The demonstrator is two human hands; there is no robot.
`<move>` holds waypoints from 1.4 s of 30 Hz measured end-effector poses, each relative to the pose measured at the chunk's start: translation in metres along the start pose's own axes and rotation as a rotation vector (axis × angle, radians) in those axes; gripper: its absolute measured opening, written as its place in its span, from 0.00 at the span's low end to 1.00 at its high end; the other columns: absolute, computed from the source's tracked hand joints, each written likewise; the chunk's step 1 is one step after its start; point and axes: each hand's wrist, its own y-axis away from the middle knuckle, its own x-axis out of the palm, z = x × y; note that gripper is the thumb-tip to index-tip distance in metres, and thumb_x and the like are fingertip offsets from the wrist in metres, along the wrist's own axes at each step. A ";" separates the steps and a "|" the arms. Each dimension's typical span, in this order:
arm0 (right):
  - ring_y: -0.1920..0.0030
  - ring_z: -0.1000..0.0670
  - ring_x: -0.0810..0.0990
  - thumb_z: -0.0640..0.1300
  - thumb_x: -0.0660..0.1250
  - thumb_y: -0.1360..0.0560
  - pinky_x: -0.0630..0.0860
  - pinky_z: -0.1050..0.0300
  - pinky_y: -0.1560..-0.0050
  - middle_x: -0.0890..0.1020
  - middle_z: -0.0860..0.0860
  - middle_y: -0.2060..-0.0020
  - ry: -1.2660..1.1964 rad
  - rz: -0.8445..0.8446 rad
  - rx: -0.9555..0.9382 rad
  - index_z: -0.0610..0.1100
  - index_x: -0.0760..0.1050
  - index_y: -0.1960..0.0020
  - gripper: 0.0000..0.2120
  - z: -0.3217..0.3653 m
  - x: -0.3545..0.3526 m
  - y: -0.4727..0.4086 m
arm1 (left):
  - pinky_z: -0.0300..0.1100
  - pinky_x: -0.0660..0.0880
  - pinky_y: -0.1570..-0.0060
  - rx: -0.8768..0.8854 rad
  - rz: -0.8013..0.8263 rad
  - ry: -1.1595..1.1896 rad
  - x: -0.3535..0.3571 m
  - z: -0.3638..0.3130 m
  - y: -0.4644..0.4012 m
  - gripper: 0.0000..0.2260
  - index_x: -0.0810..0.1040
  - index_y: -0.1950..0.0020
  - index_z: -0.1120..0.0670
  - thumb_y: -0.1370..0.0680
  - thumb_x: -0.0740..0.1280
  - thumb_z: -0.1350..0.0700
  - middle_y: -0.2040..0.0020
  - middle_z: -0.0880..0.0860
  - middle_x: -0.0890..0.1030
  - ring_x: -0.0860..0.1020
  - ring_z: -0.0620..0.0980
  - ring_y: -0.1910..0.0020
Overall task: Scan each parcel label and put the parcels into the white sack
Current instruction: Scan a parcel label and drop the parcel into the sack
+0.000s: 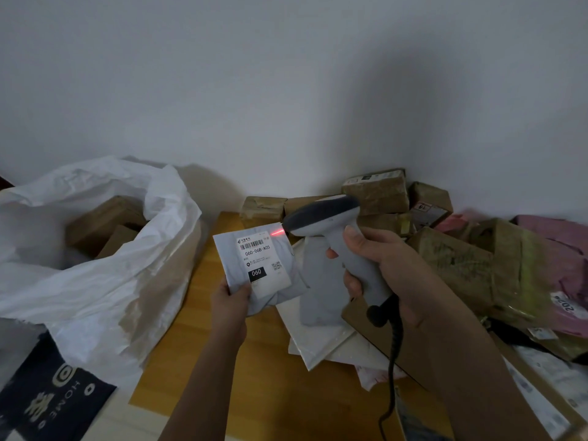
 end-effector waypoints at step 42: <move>0.76 0.51 0.73 0.74 0.73 0.47 0.70 0.53 0.62 0.77 0.47 0.73 0.071 -0.006 -0.053 0.43 0.80 0.51 0.39 0.008 0.032 -0.017 | 0.41 0.71 0.80 0.377 -0.162 -0.019 -0.032 -0.052 0.022 0.07 0.71 0.40 0.52 0.16 0.58 0.55 0.54 0.62 0.81 0.75 0.55 0.77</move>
